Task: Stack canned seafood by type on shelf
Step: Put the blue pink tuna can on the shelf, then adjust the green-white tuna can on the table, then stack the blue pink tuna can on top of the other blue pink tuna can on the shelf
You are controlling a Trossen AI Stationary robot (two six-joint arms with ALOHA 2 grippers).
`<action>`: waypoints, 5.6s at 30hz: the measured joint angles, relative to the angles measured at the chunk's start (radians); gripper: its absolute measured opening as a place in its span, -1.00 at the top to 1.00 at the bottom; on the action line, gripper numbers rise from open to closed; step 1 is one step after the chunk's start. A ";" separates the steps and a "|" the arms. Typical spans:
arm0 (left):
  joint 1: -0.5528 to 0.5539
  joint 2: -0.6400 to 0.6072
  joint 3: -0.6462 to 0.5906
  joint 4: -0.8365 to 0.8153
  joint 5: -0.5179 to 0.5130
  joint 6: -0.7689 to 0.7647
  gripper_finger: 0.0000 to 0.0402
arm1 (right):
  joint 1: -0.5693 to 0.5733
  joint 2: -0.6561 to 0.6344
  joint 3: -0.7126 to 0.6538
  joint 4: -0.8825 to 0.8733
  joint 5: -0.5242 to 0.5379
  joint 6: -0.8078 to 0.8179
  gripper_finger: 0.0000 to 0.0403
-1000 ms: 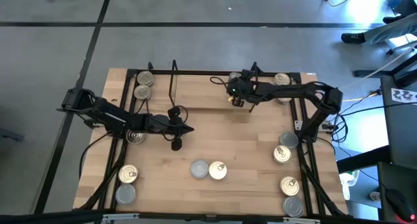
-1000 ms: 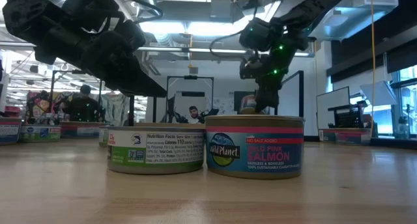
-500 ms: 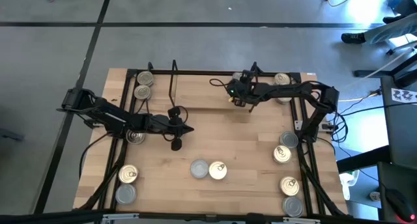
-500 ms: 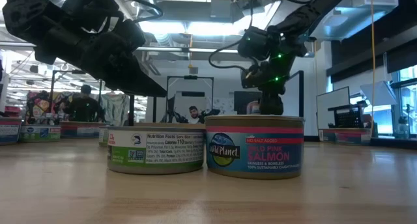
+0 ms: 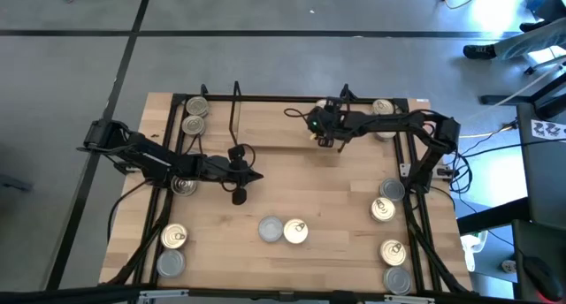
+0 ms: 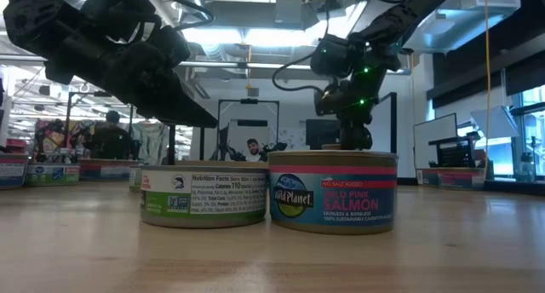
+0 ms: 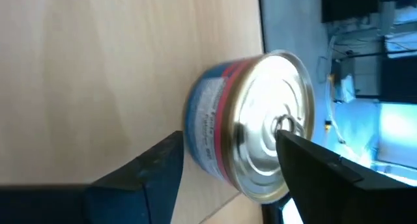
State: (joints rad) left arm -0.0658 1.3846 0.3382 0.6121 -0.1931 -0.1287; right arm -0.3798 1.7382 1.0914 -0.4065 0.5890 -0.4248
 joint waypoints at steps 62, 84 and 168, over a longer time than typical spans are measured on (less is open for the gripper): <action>-0.448 0.442 0.660 -0.752 -0.012 -0.455 0.99 | 1.144 -0.002 -0.008 -0.212 -0.220 1.015 0.04; -0.462 0.444 0.650 -0.340 -0.206 -0.314 0.99 | 1.172 -0.002 -0.007 -0.039 0.075 1.004 0.04; -0.418 0.554 0.450 -0.057 -0.224 -0.262 0.99 | 1.036 0.286 0.014 0.361 0.157 -0.034 -0.40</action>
State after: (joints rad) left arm -0.4839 1.9385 0.7879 0.5551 -0.4167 -0.3910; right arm 0.6564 2.0247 1.1058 -0.0455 0.7462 -0.4591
